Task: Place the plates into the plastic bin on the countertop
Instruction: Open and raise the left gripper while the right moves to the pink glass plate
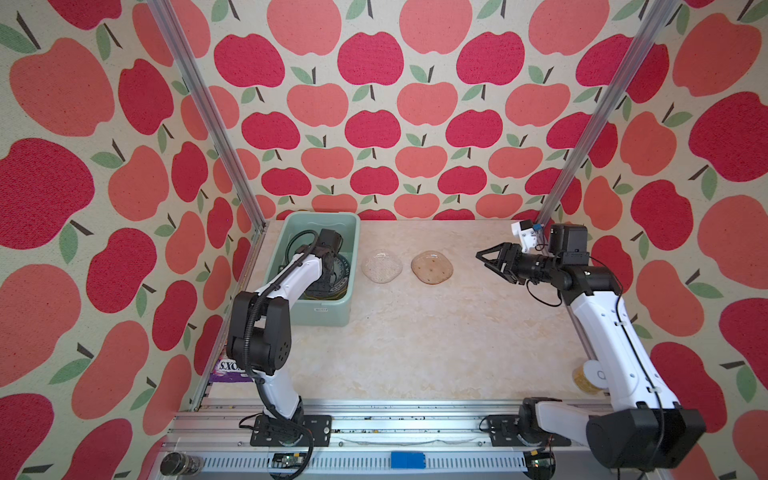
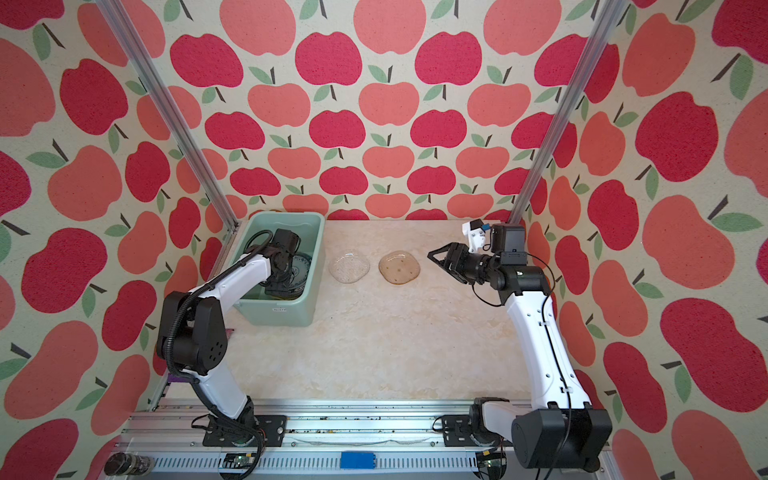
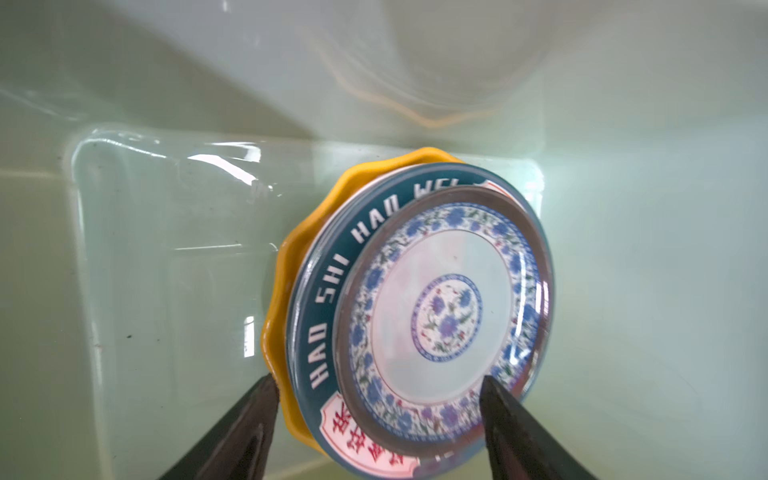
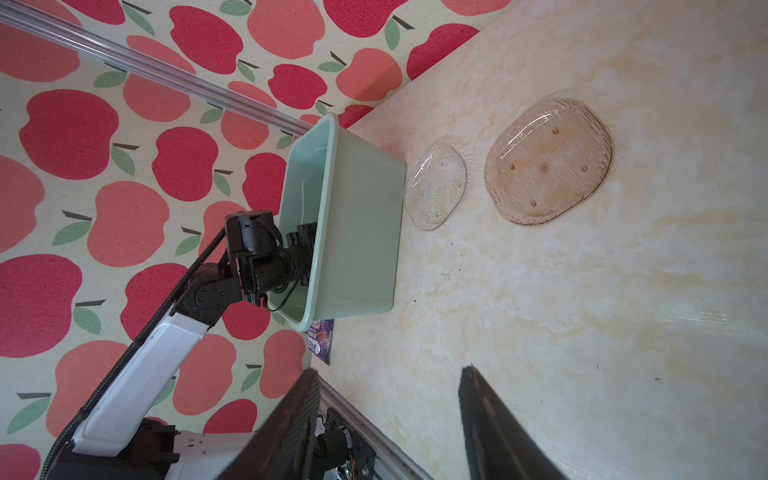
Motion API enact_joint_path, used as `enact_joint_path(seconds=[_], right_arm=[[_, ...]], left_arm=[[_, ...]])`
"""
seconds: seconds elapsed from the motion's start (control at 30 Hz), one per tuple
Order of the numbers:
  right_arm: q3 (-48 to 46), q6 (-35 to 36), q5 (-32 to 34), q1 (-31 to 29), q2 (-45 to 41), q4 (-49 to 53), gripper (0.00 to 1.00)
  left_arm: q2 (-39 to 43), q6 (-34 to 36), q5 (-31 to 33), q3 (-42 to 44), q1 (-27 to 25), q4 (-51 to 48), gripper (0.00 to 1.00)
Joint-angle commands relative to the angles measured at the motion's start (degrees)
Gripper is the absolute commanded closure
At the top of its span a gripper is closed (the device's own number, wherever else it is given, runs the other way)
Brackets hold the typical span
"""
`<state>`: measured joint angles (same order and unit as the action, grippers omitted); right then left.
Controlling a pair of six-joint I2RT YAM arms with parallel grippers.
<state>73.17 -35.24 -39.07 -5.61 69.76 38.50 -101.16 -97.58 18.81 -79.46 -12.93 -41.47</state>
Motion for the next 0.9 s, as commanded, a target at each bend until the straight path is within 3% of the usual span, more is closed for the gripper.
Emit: enact_joint_path(seconds=[0.0,0.13,0.27,0.4,0.67,0.87], right_arm=[[1.8,2.3,5.7,-0.1,0.8,8.3,0.42],[2.6,3.2,9.9,-0.5,2.9,13.1,0.4],[2.3,2.5,13.0,-2.4,4.5,12.6,0.34],[3.7,0.9,16.3,-5.6,8.3,10.6,0.32],[5.1,-1.7,23.1,-9.6,17.7,6.0,0.31],[8.3,-0.4,24.5,-10.4,27.3,4.6,0.32]], left_arm=[[3.6,6.0,-1.4,-3.2,1.0,-4.8,0.14],[7.5,9.9,-3.4,-2.4,2.4,-2.4,0.12],[9.5,20.3,-6.0,-5.9,2.6,-2.7,0.12],[10.8,39.0,-8.7,-9.6,1.2,-2.3,0.12],[18.7,81.2,-17.6,-2.7,-6.7,9.5,0.12],[19.3,99.3,-23.8,-1.0,-14.0,8.3,0.09]])
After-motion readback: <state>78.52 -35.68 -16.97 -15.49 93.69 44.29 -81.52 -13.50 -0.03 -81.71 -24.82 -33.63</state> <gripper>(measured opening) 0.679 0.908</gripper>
